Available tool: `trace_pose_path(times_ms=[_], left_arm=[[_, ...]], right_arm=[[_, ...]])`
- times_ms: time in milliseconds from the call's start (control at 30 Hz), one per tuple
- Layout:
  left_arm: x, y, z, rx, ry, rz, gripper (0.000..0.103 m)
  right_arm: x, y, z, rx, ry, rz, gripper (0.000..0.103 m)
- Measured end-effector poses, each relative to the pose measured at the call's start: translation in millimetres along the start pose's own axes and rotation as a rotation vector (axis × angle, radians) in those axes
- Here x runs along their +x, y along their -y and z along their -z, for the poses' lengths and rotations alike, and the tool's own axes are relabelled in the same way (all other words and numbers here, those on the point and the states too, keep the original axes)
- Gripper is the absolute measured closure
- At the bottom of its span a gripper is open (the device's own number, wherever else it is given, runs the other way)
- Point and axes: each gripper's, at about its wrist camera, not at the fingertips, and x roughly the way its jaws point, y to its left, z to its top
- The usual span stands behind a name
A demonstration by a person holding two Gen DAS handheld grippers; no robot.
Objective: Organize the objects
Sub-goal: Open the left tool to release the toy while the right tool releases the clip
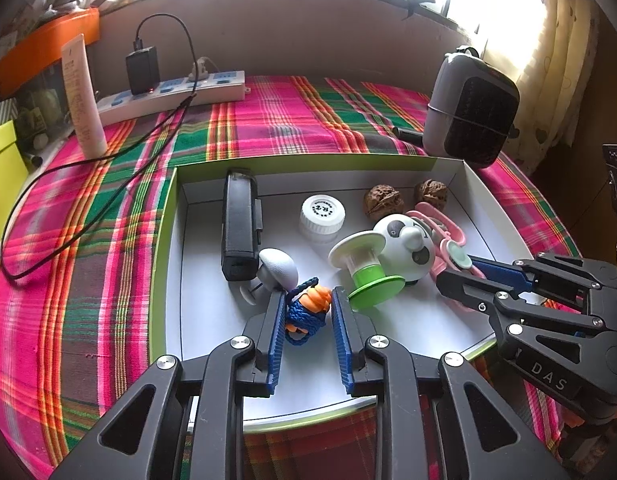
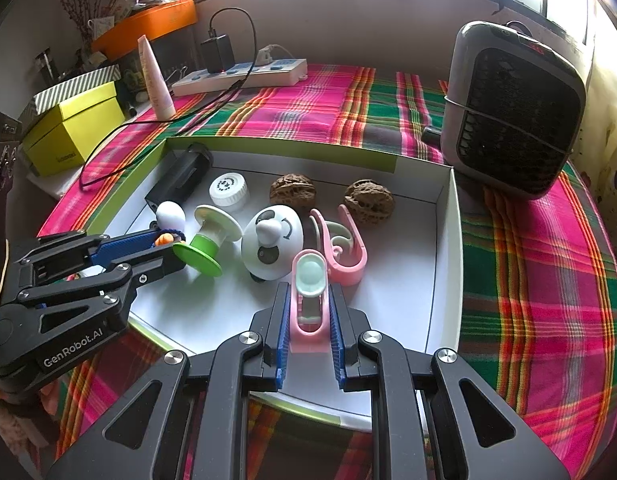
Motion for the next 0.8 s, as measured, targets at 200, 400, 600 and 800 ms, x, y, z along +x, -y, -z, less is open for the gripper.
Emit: trace_pose_path(times_ms=[200, 400, 600, 800], left_arm=[[-0.3, 0.2, -0.1, 0.002, -0.002, 0.004, 0.081], [-1.1, 4.0, 0.6, 0.013, -0.008, 0.002, 0.073], [-3.2, 5.4, 1.3, 0.012, -0.011, 0.001, 0.07], [-6.9, 6.9, 1.7, 0.015, -0.006, 0.0, 0.065]], right_arm=[[1.3, 0.6, -0.6, 0.004, -0.002, -0.008, 0.084], [1.5, 0.3, -0.7, 0.008, -0.003, -0.003, 0.084], [-0.7, -1.0, 0.0, 0.012, 0.002, -0.011, 0.079], [-4.4, -4.1, 1.2, 0.012, 0.014, -0.011, 0.07]])
